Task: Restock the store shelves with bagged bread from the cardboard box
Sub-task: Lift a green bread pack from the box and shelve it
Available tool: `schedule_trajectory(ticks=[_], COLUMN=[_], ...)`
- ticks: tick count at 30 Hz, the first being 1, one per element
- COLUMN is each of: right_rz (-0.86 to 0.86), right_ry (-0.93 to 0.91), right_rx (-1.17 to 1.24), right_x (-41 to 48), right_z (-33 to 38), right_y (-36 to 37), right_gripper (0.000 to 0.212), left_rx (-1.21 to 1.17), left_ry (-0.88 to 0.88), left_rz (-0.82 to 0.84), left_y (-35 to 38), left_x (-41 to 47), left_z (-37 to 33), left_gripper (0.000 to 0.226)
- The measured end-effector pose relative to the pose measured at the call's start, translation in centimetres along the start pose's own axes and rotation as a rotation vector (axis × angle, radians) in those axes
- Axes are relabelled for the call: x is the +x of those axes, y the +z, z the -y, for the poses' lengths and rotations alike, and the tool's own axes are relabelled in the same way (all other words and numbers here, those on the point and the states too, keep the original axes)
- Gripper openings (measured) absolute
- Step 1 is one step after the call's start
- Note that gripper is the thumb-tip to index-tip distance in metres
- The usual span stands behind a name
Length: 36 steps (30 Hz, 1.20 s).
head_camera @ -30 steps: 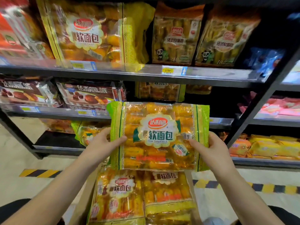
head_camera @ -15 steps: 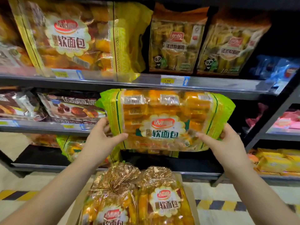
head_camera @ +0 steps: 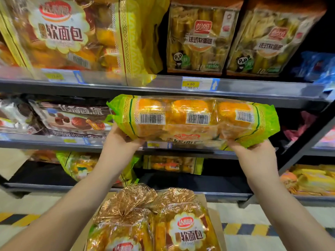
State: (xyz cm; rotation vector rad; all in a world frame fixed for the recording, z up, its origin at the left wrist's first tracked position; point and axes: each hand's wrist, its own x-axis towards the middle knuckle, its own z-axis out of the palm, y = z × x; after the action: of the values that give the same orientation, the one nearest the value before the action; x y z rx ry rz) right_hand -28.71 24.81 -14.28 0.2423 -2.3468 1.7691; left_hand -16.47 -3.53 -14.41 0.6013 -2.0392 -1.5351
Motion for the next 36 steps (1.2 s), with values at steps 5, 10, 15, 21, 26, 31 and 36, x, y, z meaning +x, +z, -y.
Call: schedule_trajectory(ticks=[5,10,15,21,26,31,36], right_rz=[-0.002,0.061,0.104,0.147,0.172,0.168,0.201], right_ry=[0.013,-0.001,0.036,0.091,0.083,-0.016,0.043], right_rx=[0.132,0.109,-0.034,-0.044,-0.195,-0.427,-0.424], right_x=[1.4,3.5,4.0,4.9,5.3,6.7,7.6], right_z=[-0.9,-2.8,-5.0,-5.7,-6.5,-7.8,-7.2], right_y=[1.8,3.2,4.4,5.3,5.9,6.6,8.0], right_gripper=[0.044,0.036,0.041,0.009,0.018,0.044,0.038], left_rx=[0.004,0.036,0.147,0.094,0.19,0.237,0.215], left_ry=[0.005,0.044,-0.072,-0.076,-0.018,0.05,0.048], left_rz=[0.019,0.006,0.091,0.106,0.101,0.072,0.004], left_y=[0.5,1.3,2.3,3.5,4.5,4.4,5.0], left_x=[1.6,3.9,4.5,5.4,6.6,7.8,9.4], left_z=[1.1,2.8,6.1,5.4,5.8,7.0,7.9], left_gripper=[0.036,0.032,0.032,0.026,0.029,0.023,0.025])
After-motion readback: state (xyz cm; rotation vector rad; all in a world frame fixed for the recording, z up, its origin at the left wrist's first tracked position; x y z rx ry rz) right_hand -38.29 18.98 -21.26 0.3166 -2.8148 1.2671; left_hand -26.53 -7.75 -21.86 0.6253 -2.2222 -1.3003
